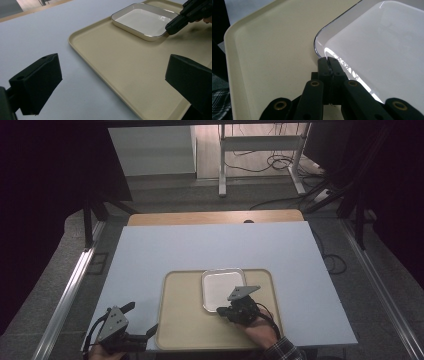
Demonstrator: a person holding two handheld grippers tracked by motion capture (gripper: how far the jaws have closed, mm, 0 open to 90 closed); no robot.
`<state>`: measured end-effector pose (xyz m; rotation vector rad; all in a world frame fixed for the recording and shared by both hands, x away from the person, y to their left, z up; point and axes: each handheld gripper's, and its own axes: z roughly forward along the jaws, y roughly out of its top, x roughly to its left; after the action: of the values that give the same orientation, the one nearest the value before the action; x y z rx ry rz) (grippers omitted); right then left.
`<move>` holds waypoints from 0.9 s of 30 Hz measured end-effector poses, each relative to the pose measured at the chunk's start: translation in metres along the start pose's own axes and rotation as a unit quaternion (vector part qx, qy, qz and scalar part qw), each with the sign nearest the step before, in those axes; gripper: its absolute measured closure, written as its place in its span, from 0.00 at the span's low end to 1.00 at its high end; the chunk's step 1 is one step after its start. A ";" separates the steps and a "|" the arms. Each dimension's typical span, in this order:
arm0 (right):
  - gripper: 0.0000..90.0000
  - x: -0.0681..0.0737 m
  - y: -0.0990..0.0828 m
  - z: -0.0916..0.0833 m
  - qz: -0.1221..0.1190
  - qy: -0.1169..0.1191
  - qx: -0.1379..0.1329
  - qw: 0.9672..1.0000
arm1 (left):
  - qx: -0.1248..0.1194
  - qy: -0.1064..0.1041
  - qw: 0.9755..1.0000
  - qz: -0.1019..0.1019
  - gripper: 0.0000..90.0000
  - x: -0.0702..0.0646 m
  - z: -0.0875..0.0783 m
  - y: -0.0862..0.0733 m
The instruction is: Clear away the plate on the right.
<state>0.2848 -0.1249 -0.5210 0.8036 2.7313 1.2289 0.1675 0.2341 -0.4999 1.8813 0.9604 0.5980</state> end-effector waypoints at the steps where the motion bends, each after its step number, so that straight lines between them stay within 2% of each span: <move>1: 1.00 0.000 0.000 0.000 0.001 0.000 0.000 1.000 | 0.000 0.000 1.000 0.000 0.00 0.000 0.000 0.000; 9: 1.00 -0.003 0.001 0.003 0.004 0.001 -0.004 1.000 | 0.000 0.000 1.000 0.000 0.00 0.000 0.000 0.000; 13: 0.98 0.001 0.002 0.004 -0.002 -0.002 0.001 1.000 | 0.000 0.000 1.000 0.000 0.00 0.000 0.000 0.000; 27: 0.88 0.006 0.003 -0.004 -0.004 0.006 -0.009 1.000 | -0.001 -0.001 1.000 -0.002 0.00 0.001 0.000 0.000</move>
<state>0.2802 -0.1232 -0.5149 0.7862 2.7255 1.2584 0.1675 0.2349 -0.4999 1.8768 0.9623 0.5954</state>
